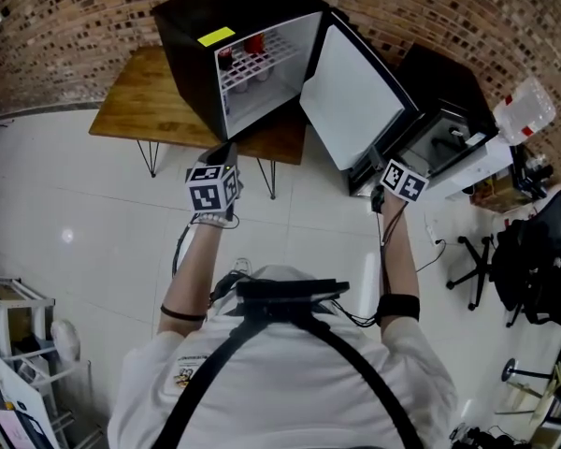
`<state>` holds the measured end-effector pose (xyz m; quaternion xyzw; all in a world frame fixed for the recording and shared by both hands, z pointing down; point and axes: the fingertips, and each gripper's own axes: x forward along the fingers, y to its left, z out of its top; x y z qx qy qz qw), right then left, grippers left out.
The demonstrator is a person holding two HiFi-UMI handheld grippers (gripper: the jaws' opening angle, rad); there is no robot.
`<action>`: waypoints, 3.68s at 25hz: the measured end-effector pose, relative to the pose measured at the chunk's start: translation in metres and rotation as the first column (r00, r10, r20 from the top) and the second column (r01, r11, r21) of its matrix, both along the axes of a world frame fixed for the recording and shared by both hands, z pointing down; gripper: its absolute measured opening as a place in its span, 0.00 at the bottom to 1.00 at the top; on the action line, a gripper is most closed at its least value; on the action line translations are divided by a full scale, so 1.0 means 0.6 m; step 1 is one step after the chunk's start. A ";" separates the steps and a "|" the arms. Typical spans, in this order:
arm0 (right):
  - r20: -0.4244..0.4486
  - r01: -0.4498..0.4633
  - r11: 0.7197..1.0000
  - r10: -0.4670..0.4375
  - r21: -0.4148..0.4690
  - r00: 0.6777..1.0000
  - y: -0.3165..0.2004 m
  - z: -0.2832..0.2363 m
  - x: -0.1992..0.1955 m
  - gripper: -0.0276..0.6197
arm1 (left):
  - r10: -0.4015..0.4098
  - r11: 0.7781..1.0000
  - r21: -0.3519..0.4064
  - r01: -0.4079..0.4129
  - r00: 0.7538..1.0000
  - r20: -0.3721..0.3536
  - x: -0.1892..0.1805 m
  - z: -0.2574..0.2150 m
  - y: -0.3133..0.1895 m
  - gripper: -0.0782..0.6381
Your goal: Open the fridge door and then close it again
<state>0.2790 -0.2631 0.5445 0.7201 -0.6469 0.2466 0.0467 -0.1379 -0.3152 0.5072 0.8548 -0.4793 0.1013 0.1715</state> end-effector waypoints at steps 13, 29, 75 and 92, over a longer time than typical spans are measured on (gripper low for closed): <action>-0.072 -0.008 0.998 0.003 -0.067 0.997 -0.059 0.024 0.018 0.55 | -0.029 0.999 -0.035 0.029 1.000 0.010 -0.043 0.030 -0.030 0.11; -0.078 0.089 0.994 -0.093 -0.058 0.993 -0.034 0.025 -0.073 0.38 | -0.038 0.999 -0.036 0.038 0.999 -0.003 -0.052 0.036 0.020 0.11; -0.047 0.530 0.843 -0.535 -0.089 0.844 -0.146 0.028 -0.507 0.39 | -0.123 0.992 -0.031 0.123 0.992 0.005 -0.156 0.029 -0.013 0.11; 0.006 0.472 0.875 -0.474 -0.107 0.881 -0.266 0.029 -0.632 0.37 | -0.159 0.987 -0.036 0.159 0.987 0.008 -0.252 0.038 -0.080 0.11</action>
